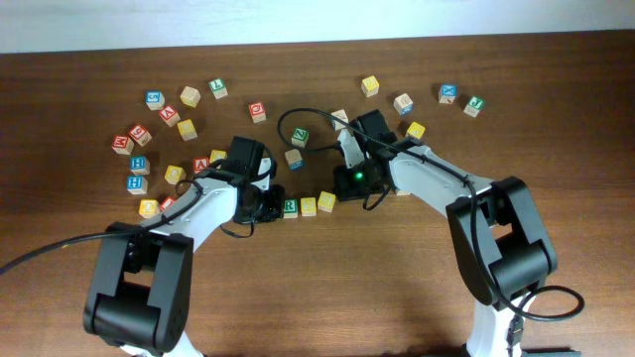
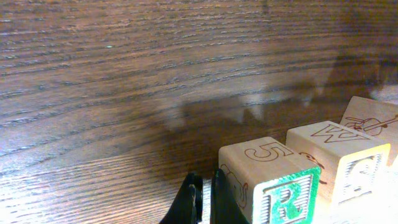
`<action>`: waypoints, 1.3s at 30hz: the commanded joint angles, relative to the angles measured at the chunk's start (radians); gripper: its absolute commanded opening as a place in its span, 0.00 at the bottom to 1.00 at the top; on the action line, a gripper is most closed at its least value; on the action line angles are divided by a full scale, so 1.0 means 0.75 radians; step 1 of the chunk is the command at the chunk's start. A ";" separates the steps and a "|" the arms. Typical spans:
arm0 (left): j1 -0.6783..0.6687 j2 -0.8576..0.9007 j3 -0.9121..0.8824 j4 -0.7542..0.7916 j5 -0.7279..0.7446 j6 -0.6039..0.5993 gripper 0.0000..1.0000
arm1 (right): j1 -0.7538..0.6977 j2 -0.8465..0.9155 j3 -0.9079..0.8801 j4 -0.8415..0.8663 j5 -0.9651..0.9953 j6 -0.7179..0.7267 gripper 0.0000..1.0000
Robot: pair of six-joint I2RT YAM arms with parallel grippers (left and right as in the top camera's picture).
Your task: Spell out RSS
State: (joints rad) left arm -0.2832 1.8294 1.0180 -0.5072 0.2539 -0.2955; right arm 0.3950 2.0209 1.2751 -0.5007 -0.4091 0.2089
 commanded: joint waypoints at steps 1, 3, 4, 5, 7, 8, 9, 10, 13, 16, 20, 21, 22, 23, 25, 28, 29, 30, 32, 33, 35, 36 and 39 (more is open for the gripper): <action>-0.001 0.030 -0.003 0.005 -0.009 -0.014 0.00 | 0.017 0.022 -0.012 0.011 -0.014 -0.040 0.04; -0.001 0.030 -0.003 0.005 -0.009 -0.014 0.00 | 0.023 0.022 -0.012 0.015 -0.014 -0.043 0.04; -0.001 0.030 -0.003 0.005 -0.009 -0.014 0.00 | 0.024 0.022 -0.012 0.019 -0.031 -0.059 0.04; -0.001 0.030 -0.003 0.005 -0.009 -0.014 0.00 | 0.025 0.022 -0.012 0.026 -0.056 -0.066 0.04; -0.001 0.030 -0.003 0.005 -0.009 -0.014 0.00 | 0.026 0.022 -0.012 0.031 -0.073 -0.065 0.04; -0.001 0.030 -0.003 0.005 -0.008 -0.014 0.01 | 0.025 0.022 -0.012 0.031 -0.074 -0.065 0.04; -0.001 0.030 -0.003 0.005 -0.009 -0.014 0.00 | 0.025 0.022 -0.012 0.030 -0.073 -0.065 0.04; -0.001 0.030 -0.003 0.005 -0.008 -0.014 0.00 | 0.025 0.022 -0.012 0.030 -0.074 -0.065 0.04; -0.006 0.030 -0.003 0.004 -0.009 -0.014 0.00 | 0.025 0.022 -0.012 0.041 -0.139 -0.110 0.04; -0.024 0.030 -0.003 0.007 -0.009 -0.014 0.00 | 0.025 0.022 -0.012 0.055 -0.138 -0.109 0.04; -0.046 0.030 -0.003 0.013 -0.009 -0.014 0.00 | 0.025 0.022 -0.012 0.078 -0.162 -0.111 0.04; -0.047 0.030 -0.003 0.018 -0.009 -0.014 0.00 | 0.025 0.022 -0.012 0.087 -0.196 -0.131 0.04; -0.046 0.030 -0.003 0.023 -0.009 -0.014 0.00 | 0.025 0.022 -0.012 0.091 -0.204 -0.130 0.04; -0.046 0.030 -0.003 0.028 -0.009 -0.014 0.01 | 0.025 0.022 -0.012 0.090 -0.204 -0.130 0.04; -0.046 0.030 -0.003 0.033 -0.009 -0.014 0.01 | 0.025 0.022 -0.012 0.085 -0.203 -0.131 0.04; -0.046 0.030 -0.003 0.032 -0.009 -0.014 0.01 | 0.025 0.022 -0.012 0.085 -0.202 -0.130 0.04; -0.046 0.030 -0.003 0.032 -0.009 -0.014 0.01 | 0.022 0.022 -0.007 0.083 -0.190 -0.129 0.04; -0.046 0.030 -0.003 0.032 -0.009 -0.014 0.01 | 0.015 0.022 0.008 0.064 -0.162 -0.129 0.04; -0.046 0.030 -0.003 0.032 -0.009 -0.014 0.01 | -0.015 0.022 0.083 -0.046 -0.110 -0.128 0.04; -0.046 0.030 -0.003 0.032 -0.010 -0.014 0.01 | -0.032 0.022 0.128 -0.112 -0.095 -0.128 0.04; -0.046 0.030 -0.003 0.032 -0.010 -0.014 0.00 | -0.071 0.022 0.235 -0.274 -0.065 -0.125 0.04; -0.046 0.030 -0.003 0.032 -0.010 -0.014 0.00 | -0.093 0.022 0.289 -0.362 -0.062 -0.124 0.04; -0.046 0.030 -0.003 0.032 -0.010 -0.014 0.00 | -0.126 0.022 0.348 -0.546 -0.068 -0.102 0.05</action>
State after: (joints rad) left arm -0.3168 1.8294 1.0180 -0.4835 0.2504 -0.2958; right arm 0.3202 2.0357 1.4982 -0.8455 -0.4751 0.1265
